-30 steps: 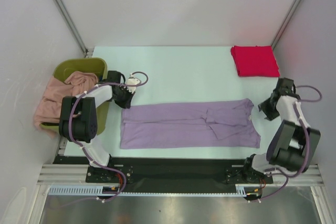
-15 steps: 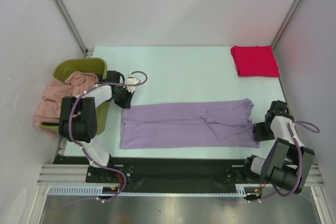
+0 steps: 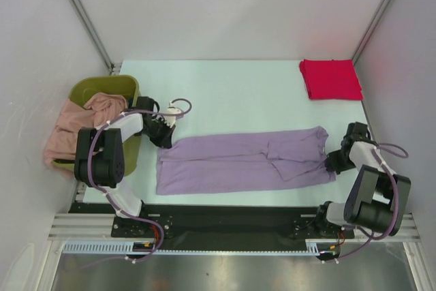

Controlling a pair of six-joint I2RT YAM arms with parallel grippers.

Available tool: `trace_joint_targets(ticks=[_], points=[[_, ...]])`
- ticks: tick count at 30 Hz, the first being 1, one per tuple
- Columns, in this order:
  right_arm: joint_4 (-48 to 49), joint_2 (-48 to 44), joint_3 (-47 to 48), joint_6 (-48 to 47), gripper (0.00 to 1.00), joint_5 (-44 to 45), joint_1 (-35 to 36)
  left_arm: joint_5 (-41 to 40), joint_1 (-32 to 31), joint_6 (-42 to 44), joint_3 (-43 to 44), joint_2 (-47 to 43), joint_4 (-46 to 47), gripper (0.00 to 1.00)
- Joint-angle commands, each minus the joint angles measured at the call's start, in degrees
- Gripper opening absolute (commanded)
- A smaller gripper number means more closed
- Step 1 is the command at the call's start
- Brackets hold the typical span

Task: Fold and stack the t-shirts
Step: Fold the tshirt

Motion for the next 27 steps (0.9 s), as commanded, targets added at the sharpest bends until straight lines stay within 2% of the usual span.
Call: trace_joint_targets(ticks=[1, 7, 13, 14, 17, 20, 27], points=[[21.12, 9.26, 1.6, -1.92, 0.0, -3.57, 6.5, 8.24, -0.26, 9.73, -3.31, -1.35, -15.13, 0.0], [24.04, 18.76, 13.04, -4.38, 0.0, -4.72, 13.36, 10.8, -1.41, 26.01, -7.26, -3.47, -25.88, 0.0], [22.99, 33.7, 29.29, -7.1, 0.0, -6.55, 20.56, 14.75, -1.93, 31.12, -7.71, -1.89, -31.24, 0.0], [22.28, 35.55, 34.71, -7.37, 0.0, -6.73, 21.18, 16.06, -2.2, 31.39, -7.88, -1.97, -31.42, 0.0], [19.91, 42.75, 42.04, -7.99, 0.0, -6.12, 24.34, 17.91, -4.74, 30.34, -8.84, -2.76, -30.46, 0.0], [18.94, 49.0, 51.0, -7.9, 0.0, -6.12, 25.49, 19.58, -8.43, 26.05, -8.76, -2.76, -27.3, 0.01], [9.45, 67.1, 79.03, -9.75, 0.0, -5.68, 27.34, 25.91, -17.66, 19.01, -2.88, 2.41, -25.01, 0.02]])
